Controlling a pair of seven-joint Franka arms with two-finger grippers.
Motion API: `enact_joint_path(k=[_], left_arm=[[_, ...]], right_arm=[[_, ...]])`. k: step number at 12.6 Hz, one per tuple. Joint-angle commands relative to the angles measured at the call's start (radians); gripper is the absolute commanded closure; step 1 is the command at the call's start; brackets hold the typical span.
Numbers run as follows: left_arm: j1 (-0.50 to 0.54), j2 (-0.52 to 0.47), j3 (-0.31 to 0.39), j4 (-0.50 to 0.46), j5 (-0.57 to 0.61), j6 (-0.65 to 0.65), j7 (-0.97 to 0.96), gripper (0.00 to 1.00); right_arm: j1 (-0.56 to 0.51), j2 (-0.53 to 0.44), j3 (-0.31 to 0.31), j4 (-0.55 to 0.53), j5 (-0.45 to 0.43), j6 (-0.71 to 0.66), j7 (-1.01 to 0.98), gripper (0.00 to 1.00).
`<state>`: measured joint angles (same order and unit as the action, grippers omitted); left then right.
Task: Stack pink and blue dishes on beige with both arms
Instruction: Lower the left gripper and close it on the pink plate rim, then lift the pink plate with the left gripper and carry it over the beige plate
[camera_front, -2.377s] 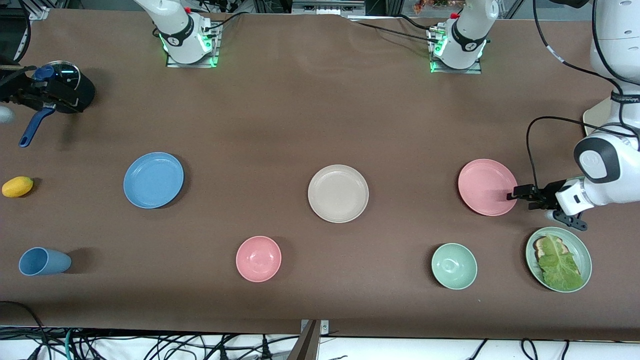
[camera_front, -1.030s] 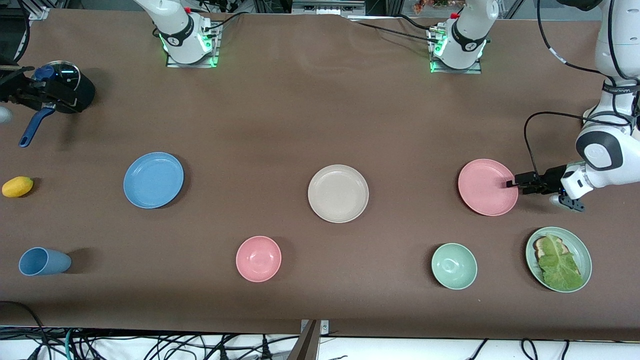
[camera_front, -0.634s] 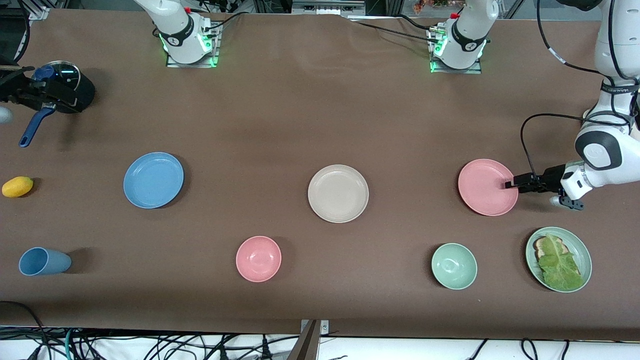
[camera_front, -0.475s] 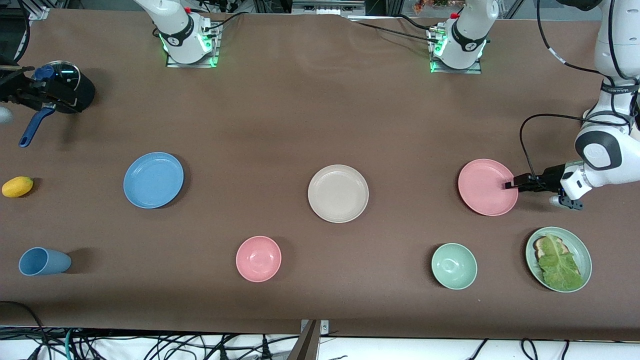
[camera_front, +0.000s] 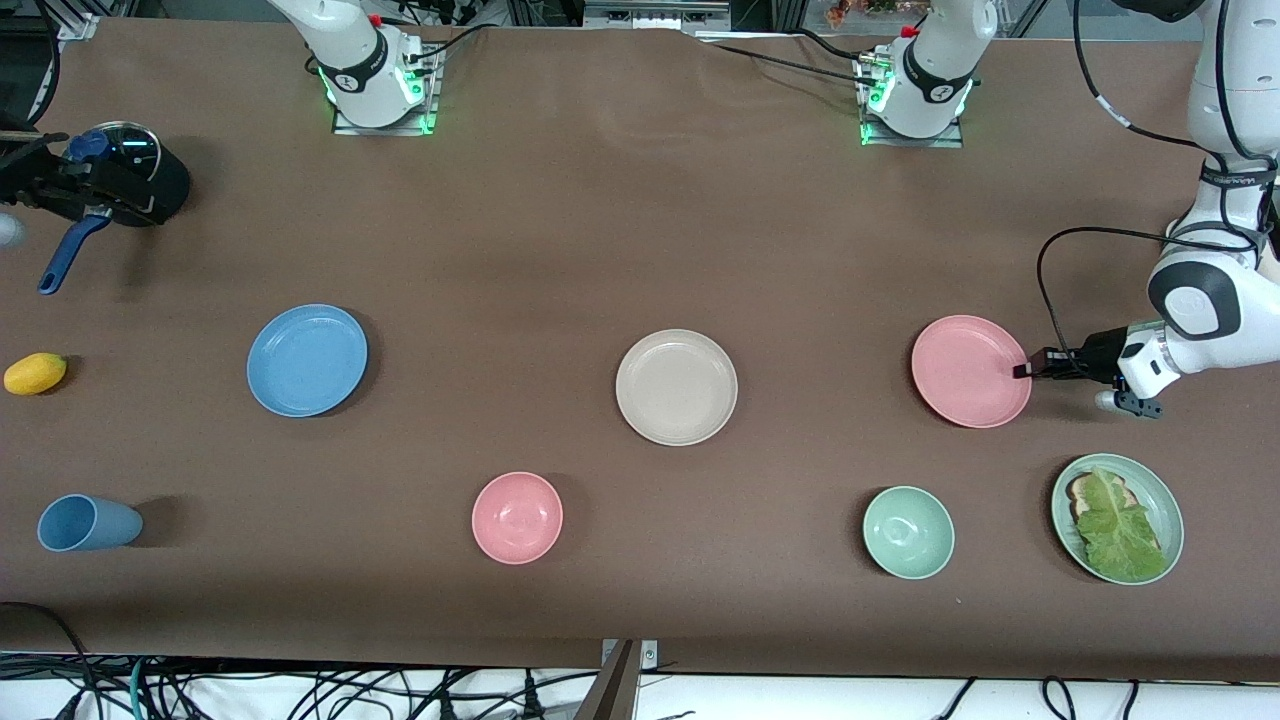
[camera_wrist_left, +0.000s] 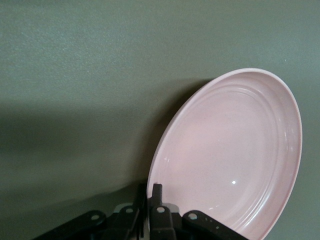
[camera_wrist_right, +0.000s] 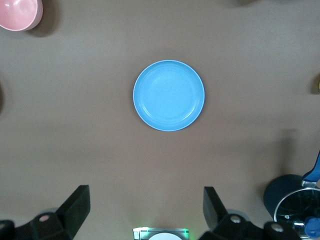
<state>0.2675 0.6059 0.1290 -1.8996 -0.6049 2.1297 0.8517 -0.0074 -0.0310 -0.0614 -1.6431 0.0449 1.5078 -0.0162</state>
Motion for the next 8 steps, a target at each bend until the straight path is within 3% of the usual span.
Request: enact_joint_path(k=[1, 4, 8], left_arm=[[-0.005, -0.028, 0.001, -0.022, -0.03, -0.011, 0.001, 1.0], [-0.022, -0.072, 0.001, 0.017, 0.002, -0.109, -0.104, 1.0], [-0.072, -0.152, -0.008, 0.091, 0.129, -0.206, -0.281, 1.0]], right_arm=[[-0.008, 0.005, 0.0, 0.014, 0.023, -0.014, -0.014, 0.0], [-0.008, 0.005, 0.0, 0.014, 0.023, -0.014, -0.014, 0.0], [-0.009, 0.005, 0.0, 0.014, 0.023, -0.012, -0.014, 0.0]])
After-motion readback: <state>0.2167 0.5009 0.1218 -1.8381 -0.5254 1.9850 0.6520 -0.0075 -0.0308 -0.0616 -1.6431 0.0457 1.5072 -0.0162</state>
